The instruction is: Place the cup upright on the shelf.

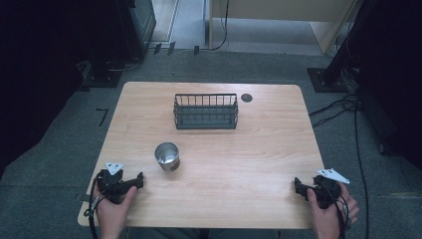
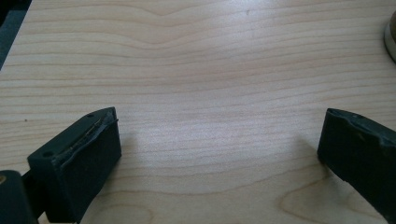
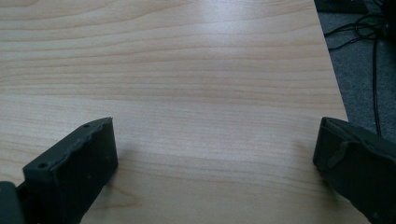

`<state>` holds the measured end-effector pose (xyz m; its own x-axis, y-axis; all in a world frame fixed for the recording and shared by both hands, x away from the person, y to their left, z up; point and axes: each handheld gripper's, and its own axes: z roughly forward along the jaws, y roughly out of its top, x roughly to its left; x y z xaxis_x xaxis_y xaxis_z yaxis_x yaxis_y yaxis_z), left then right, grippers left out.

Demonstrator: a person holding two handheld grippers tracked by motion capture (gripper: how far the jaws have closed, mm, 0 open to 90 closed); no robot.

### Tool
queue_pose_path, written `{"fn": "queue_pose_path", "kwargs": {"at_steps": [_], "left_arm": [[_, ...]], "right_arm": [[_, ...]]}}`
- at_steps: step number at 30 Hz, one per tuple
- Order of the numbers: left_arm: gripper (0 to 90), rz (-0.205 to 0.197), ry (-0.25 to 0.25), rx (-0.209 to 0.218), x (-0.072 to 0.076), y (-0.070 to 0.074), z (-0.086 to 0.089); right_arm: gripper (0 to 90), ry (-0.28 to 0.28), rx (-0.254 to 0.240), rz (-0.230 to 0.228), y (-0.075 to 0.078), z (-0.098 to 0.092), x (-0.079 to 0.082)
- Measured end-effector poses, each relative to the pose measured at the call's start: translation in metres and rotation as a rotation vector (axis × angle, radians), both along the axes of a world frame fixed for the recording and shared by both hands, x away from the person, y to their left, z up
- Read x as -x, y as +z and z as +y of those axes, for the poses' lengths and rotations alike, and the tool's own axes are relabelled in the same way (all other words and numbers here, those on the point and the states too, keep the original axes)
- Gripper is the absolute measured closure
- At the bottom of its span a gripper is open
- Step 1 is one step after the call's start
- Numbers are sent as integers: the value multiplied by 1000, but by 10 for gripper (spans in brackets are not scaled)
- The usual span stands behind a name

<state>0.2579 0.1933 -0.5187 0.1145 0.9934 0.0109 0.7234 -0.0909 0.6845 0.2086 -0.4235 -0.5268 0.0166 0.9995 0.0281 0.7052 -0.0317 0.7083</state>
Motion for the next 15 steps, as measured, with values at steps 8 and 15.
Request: {"fn": "queue_pose_path", "kwargs": {"at_steps": [8,15], "left_arm": [[0,0,19,1,-1,0,-1],[0,22,26,1,1,2,-4]], "right_arm": [[0,-1,1,-2,0,0,-1],[0,1,1,-2,0,1,-2]]}}
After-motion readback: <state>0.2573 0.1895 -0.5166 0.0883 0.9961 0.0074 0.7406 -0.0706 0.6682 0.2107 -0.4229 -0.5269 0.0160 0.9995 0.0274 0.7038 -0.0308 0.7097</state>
